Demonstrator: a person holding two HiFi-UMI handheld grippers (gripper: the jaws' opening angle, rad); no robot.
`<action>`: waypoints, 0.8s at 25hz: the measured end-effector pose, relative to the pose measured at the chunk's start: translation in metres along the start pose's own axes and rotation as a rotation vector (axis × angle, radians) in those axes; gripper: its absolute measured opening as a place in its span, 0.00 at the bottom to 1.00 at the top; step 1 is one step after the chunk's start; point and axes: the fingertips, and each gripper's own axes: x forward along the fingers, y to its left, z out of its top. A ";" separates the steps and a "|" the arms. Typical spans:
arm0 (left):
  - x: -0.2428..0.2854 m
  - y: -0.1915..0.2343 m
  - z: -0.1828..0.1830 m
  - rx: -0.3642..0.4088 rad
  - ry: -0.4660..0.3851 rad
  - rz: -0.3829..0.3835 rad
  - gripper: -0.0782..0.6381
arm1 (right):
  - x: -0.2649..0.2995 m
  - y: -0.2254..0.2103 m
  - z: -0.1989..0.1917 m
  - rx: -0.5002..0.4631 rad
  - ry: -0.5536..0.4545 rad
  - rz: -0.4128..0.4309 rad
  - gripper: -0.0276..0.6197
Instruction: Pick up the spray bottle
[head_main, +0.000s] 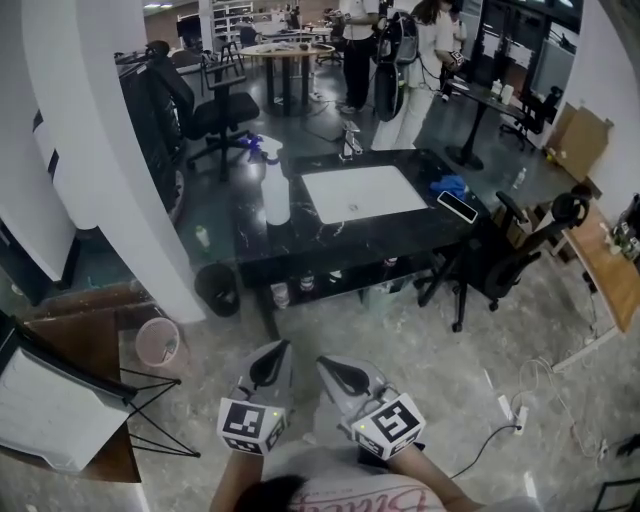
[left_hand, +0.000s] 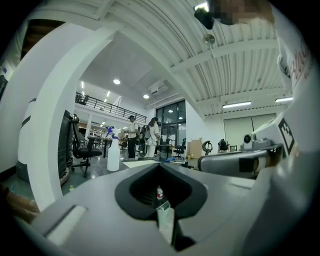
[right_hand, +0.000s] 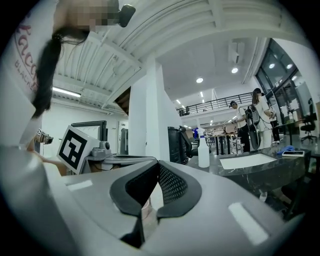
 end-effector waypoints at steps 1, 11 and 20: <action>0.004 0.003 0.000 -0.001 0.000 0.000 0.11 | 0.004 -0.004 -0.001 0.009 0.001 -0.005 0.05; 0.065 0.051 0.000 0.010 0.006 0.014 0.11 | 0.060 -0.053 -0.001 0.021 0.014 0.014 0.05; 0.152 0.102 0.006 -0.013 -0.001 0.016 0.33 | 0.124 -0.120 0.009 0.034 0.027 0.053 0.05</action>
